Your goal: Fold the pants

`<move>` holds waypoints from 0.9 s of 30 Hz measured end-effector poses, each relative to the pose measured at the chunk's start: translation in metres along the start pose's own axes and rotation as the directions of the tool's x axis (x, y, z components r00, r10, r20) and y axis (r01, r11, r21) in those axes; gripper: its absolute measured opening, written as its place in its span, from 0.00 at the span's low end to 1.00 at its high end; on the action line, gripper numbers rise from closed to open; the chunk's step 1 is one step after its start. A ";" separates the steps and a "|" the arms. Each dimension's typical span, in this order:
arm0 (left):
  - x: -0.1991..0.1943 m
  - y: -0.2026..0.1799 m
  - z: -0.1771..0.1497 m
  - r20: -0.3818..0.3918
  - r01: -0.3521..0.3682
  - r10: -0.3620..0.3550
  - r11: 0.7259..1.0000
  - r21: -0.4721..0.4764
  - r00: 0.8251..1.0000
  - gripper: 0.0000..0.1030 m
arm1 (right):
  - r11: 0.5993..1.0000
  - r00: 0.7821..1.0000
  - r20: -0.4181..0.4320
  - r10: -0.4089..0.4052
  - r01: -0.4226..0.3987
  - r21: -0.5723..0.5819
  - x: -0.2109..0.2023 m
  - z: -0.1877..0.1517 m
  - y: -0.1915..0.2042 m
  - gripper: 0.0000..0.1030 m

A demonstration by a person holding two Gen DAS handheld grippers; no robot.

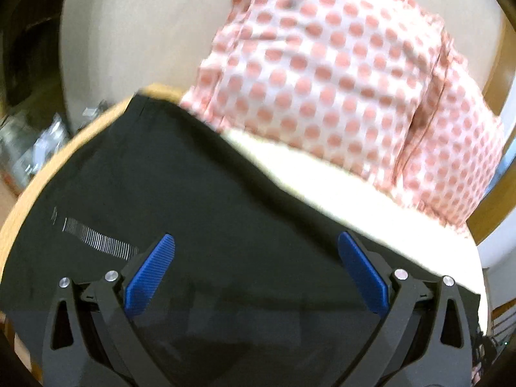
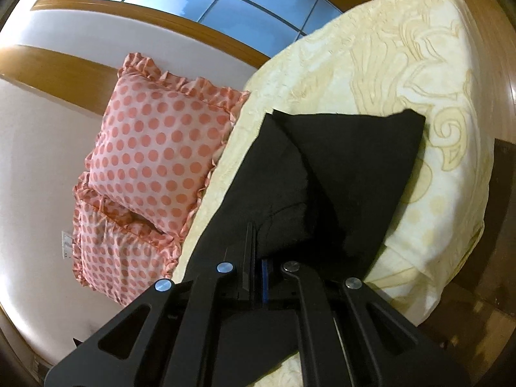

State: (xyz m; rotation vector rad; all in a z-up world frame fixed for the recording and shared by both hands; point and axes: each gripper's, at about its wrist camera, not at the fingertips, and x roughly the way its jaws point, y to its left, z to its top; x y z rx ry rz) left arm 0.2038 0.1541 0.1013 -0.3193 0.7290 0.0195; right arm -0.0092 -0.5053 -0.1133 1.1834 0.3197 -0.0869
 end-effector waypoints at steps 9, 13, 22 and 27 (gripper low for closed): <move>0.119 0.037 0.073 -0.201 -0.118 0.079 0.974 -0.194 0.976 0.89 | 1.000 1.000 -0.003 -0.002 0.002 -0.027 0.000 0.003 0.005 0.02; 0.154 0.059 0.084 -0.254 -0.147 0.070 0.943 -0.300 0.965 0.70 | 0.999 1.000 -0.005 -0.006 0.006 -0.041 0.000 0.004 0.008 0.02; 0.152 0.098 0.074 -0.250 -0.134 0.029 0.900 -0.415 0.968 0.09 | 0.998 1.000 -0.015 -0.020 0.019 -0.068 0.010 0.013 0.012 0.02; 0.081 0.087 0.061 -0.162 -0.103 0.055 0.945 -0.309 0.985 0.08 | 0.992 1.000 0.006 -0.022 0.023 -0.124 0.014 0.028 0.027 0.02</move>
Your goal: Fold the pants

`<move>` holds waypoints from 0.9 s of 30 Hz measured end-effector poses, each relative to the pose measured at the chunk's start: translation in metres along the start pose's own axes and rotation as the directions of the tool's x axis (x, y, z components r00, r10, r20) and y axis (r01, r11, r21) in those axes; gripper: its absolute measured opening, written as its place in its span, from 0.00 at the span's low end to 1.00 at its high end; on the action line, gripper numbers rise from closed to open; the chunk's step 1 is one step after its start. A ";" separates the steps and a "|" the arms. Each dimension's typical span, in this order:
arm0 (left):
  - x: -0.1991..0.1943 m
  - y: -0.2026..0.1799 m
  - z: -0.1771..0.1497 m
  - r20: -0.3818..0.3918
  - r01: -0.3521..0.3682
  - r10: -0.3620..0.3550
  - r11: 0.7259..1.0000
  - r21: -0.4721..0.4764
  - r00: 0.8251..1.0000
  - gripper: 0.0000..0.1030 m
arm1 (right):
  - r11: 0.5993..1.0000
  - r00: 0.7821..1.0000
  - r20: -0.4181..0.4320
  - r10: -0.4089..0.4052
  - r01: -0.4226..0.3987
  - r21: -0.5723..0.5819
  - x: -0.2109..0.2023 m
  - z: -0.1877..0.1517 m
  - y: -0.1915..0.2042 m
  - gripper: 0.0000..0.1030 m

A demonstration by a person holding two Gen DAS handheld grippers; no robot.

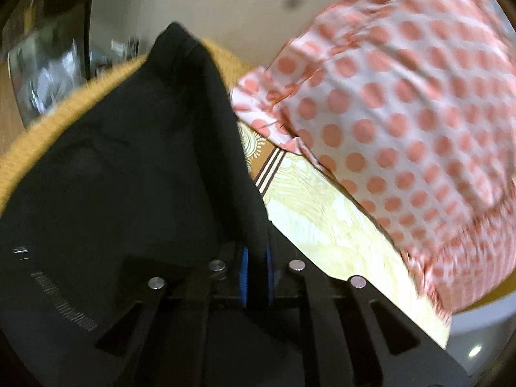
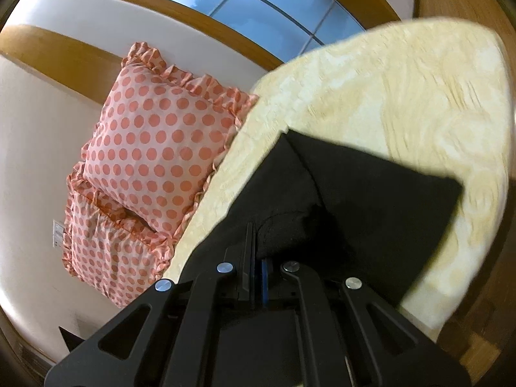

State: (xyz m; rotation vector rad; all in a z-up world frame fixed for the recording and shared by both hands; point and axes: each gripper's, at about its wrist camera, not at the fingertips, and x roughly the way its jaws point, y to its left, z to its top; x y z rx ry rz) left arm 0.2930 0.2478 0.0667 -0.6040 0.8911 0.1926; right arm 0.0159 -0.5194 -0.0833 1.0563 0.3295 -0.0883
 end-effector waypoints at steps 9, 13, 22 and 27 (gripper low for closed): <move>-0.156 0.051 -0.112 0.215 -0.025 -0.007 0.989 0.145 0.976 0.08 | 0.993 0.997 0.065 -0.041 0.047 -0.105 -0.021 0.022 0.024 0.02; -0.163 0.086 -0.164 0.174 -0.052 0.031 0.991 0.120 0.984 0.08 | 0.997 0.997 0.009 -0.077 0.077 -0.028 -0.017 0.017 0.002 0.03; -0.143 0.119 -0.206 0.146 -0.052 0.043 0.997 0.059 0.988 0.11 | 0.997 0.997 0.005 -0.083 0.083 0.007 -0.036 0.012 -0.009 0.02; -0.139 0.156 -0.207 0.140 0.049 -0.033 0.993 -0.111 0.990 0.44 | 0.995 0.996 -0.007 -0.094 0.094 0.034 -0.039 0.010 -0.018 0.02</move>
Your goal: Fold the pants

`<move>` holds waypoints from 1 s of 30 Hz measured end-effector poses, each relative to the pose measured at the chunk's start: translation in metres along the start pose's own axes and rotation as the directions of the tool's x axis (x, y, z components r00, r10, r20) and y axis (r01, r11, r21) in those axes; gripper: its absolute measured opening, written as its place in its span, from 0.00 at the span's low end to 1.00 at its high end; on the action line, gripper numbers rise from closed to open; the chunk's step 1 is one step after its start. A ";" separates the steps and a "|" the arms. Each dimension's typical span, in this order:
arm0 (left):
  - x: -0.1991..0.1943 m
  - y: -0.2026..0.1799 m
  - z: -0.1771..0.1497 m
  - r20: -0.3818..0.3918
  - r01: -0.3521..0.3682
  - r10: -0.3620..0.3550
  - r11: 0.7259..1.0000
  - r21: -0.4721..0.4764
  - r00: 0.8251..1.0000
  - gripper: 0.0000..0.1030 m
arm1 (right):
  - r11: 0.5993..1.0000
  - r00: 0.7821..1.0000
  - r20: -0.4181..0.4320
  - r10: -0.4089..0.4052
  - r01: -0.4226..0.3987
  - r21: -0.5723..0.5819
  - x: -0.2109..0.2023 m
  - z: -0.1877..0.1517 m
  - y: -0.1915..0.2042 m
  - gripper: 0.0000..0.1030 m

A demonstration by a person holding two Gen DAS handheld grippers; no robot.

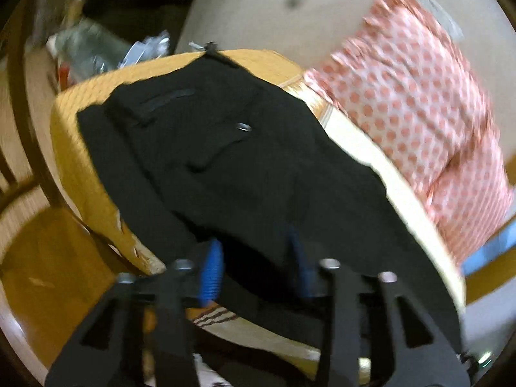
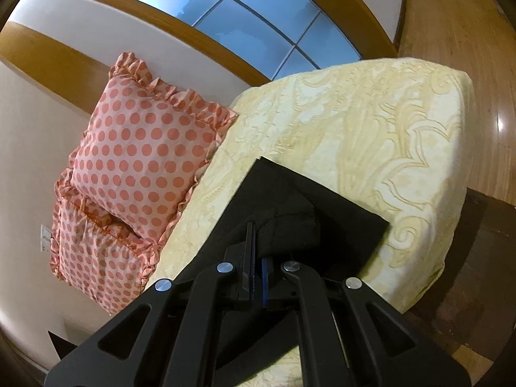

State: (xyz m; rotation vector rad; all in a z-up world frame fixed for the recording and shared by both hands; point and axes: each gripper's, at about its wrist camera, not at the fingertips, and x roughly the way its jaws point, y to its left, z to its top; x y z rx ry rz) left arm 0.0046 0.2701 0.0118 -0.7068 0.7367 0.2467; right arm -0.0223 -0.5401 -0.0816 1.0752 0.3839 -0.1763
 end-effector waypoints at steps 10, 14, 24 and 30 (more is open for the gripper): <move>0.009 0.036 0.020 -0.033 0.184 -0.198 0.951 -0.248 0.980 0.44 | 1.000 1.000 -0.012 -0.007 0.007 0.009 0.005 0.000 -0.001 0.03; 0.004 0.051 0.018 -0.002 0.214 -0.226 0.924 -0.317 0.974 0.44 | 1.000 1.000 -0.014 -0.006 0.006 0.012 0.004 0.000 -0.002 0.03; 0.004 0.064 0.035 0.054 0.156 -0.146 0.925 -0.347 0.988 0.15 | 1.000 1.000 -0.020 -0.017 0.017 0.004 0.007 0.000 -0.002 0.03; -0.026 0.053 0.036 0.110 0.113 -0.088 0.963 -0.247 0.990 0.06 | 0.997 0.999 0.040 0.026 -0.023 -0.070 -0.013 0.002 0.015 0.03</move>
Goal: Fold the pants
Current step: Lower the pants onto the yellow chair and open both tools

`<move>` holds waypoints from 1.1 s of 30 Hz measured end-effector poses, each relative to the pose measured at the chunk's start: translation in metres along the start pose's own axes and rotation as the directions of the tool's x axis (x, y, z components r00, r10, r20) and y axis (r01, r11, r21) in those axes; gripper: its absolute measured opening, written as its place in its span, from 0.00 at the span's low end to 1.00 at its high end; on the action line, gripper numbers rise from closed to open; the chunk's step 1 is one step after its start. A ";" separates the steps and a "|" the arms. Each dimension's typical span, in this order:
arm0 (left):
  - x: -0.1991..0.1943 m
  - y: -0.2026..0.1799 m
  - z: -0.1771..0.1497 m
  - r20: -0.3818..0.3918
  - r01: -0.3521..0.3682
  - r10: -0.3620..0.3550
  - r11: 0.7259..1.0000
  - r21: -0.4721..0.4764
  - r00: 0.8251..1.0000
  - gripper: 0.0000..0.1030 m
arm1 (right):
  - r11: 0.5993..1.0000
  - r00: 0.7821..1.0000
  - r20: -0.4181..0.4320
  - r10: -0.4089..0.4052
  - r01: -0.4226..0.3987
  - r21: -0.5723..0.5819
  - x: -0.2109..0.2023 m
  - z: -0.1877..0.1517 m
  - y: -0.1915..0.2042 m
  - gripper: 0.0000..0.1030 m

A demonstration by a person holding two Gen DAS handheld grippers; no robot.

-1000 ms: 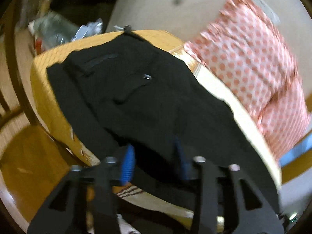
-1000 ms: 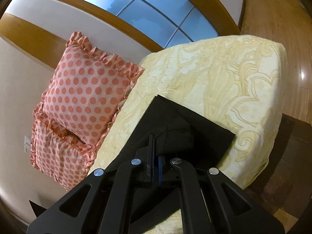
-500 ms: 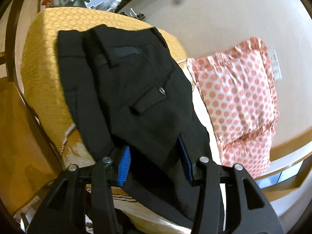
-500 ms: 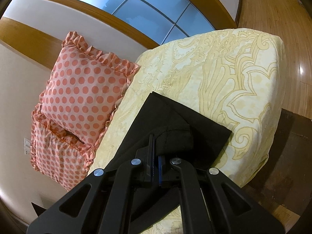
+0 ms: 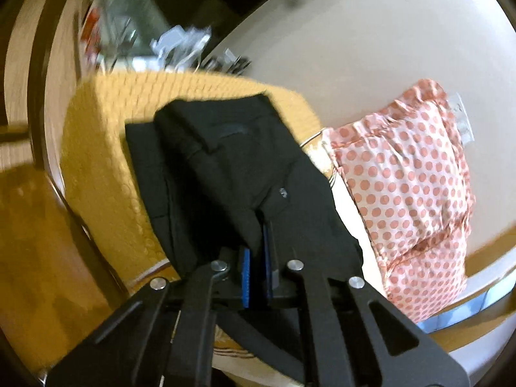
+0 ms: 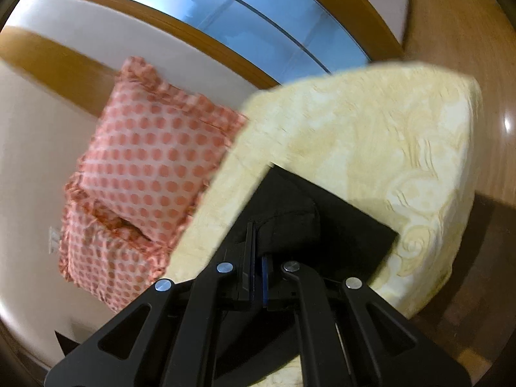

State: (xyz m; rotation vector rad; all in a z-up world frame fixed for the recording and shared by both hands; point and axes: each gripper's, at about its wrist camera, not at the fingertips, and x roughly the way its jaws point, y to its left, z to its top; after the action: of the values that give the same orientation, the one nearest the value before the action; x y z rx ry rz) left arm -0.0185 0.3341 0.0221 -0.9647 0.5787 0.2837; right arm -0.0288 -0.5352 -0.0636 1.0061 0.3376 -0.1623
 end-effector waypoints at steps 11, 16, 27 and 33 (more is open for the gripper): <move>0.006 0.002 -0.003 -0.034 -0.097 0.099 0.993 0.065 0.995 0.09 | 0.997 0.996 -0.059 -0.065 0.067 0.032 0.010 -0.005 -0.017 0.03; -0.006 -0.006 -0.001 -0.025 -0.097 0.102 0.983 0.154 0.994 0.07 | 0.991 0.994 -0.020 -0.108 0.106 -0.087 -0.004 -0.007 -0.002 0.03; -0.003 0.003 -0.005 -0.025 -0.139 0.150 0.959 0.248 0.988 0.19 | 0.991 0.990 -0.033 -0.134 0.133 -0.031 -0.008 -0.017 -0.037 0.18; -0.040 -0.021 -0.013 0.156 -0.214 0.170 0.918 0.333 0.973 0.35 | 0.985 0.983 0.068 -0.170 0.171 -0.003 -0.029 -0.004 -0.048 0.41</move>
State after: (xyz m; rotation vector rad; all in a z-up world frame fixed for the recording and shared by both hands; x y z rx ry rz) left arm -0.0456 0.3126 0.0534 -0.5432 0.5869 0.3999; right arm -0.0708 -0.5574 -0.0939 0.9600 0.3627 -0.3487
